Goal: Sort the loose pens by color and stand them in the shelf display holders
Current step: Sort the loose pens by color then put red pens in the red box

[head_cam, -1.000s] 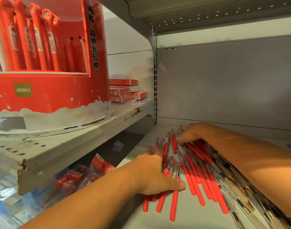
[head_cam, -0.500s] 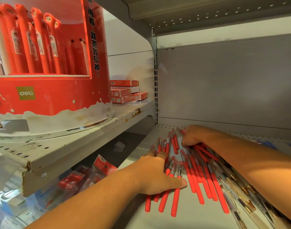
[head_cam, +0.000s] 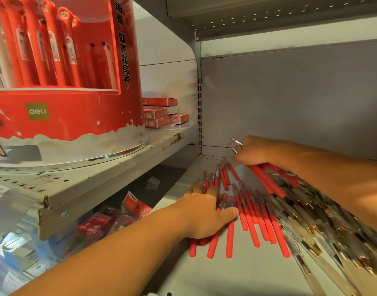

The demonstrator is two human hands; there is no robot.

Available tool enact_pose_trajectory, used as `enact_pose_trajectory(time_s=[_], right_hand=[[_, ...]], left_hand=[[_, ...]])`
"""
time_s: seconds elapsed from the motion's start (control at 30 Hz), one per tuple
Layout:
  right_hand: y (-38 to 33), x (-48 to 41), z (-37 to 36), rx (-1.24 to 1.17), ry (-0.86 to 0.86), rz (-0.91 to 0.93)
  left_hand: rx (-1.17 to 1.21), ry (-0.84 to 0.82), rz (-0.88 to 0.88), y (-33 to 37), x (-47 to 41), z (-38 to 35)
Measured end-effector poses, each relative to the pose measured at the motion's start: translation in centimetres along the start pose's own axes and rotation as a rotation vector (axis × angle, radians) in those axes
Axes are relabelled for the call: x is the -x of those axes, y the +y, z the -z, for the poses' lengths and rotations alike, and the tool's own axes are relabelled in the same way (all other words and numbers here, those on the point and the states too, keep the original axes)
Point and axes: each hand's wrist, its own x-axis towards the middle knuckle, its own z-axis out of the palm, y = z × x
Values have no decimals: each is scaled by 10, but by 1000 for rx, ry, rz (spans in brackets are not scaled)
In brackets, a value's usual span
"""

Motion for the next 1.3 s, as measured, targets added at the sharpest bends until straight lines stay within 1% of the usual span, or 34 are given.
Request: enact_pose_trajectory(time_s=[0.17,0.27,0.4,0.5,0.57,0.63,0.7,0.77,0.83,0.9,1.0,1.07,1.2,1.3], right_hand=[[-9,56,-21,-152,-253,-105],[-7,74,-35,-313,-301,-111],[-9,86,-38,-534,-287,-96],[-10,94,-35,-656,-318,-91],[-11,99,-33,-695,-330,-93],[-11,104,-31,-675,-305,-78],[-9,110,-29,-634,-288,-69],[-6,117,-27,-497,-253,-60],[-3,124,-25,-304,-168,-45],[-2,130,-24,-238,-116,-31],[2,137,-21,-280,-171,-8],[6,141,-18,-193,-188,35],[23,153,-10,-8,-169,144],[36,166,-11,22,-203,226]], left_hand=[[79,119,-50,2,1,8],[133,157,-76,4,2,11],[189,58,-98,7,8,11],[187,-11,-87,7,12,10],[175,-33,-82,6,14,9],[151,-47,-96,7,16,8],[68,-21,-108,7,16,7],[-26,11,-108,6,16,6],[19,2,-115,5,15,5],[75,-11,-119,5,14,3],[85,15,-139,6,13,1],[42,23,-143,8,14,0],[-7,13,-140,9,16,1],[-54,-1,-153,10,16,-1]])
